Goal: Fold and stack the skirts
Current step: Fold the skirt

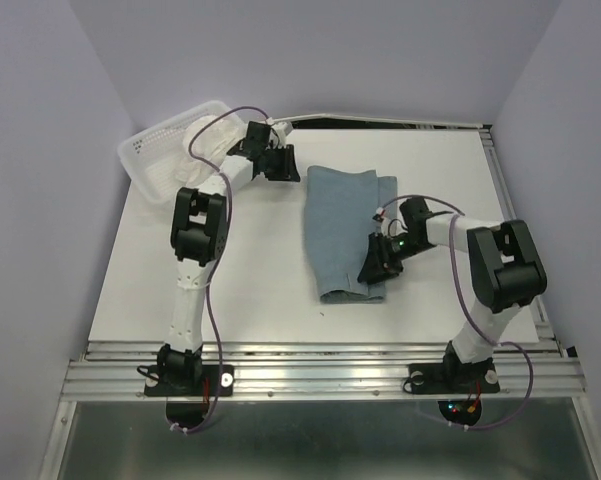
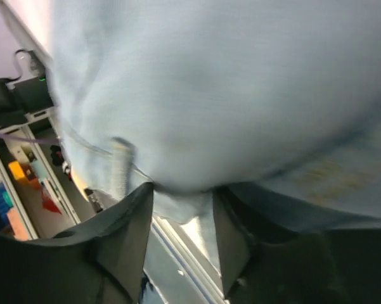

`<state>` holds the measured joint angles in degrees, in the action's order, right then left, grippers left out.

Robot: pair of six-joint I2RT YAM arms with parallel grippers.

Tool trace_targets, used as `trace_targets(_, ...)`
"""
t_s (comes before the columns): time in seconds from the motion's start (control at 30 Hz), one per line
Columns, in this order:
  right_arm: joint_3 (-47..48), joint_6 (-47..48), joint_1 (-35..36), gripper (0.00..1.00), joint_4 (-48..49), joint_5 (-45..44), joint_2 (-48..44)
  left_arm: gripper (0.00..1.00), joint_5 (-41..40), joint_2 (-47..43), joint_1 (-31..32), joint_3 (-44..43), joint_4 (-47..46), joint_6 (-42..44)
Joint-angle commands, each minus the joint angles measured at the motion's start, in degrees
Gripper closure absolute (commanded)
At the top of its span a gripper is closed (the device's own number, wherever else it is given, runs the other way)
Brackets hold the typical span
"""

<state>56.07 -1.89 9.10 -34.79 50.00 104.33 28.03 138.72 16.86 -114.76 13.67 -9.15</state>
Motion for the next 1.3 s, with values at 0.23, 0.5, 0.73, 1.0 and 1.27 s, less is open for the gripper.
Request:
trace_targets(0.23, 0.0, -17.4, -1.3, 0.20, 18.2, -1.4, -22.2, 0.40, -12.0, -22.2, 2.0, 1.0, -1.0, 14.0)
trace_targets(0.5, 9.7, -12.1, -13.8, 0.40, 13.2, -5.5, -11.2, 0.42, -16.6, -25.0, 16.5, 5.7, 2.4, 10.0)
trace_targets(0.73, 0.2, -21.6, -13.8, 0.62, 25.3, -6.7, -7.3, 0.48, -16.6, -20.9, 25.8, 6.6, 4.1, 4.4)
trace_targets(1.0, -8.7, -25.1, -12.4, 0.79, 32.8, -6.1, -3.3, 0.54, -10.6, -20.3, 28.2, 13.7, 8.6, 6.9)
trace_targets(1.27, -13.4, -33.9, -3.0, 0.79, 44.5, -7.7, 0.1, 0.54, -13.8, -25.2, 23.7, 19.8, 11.5, 12.0)
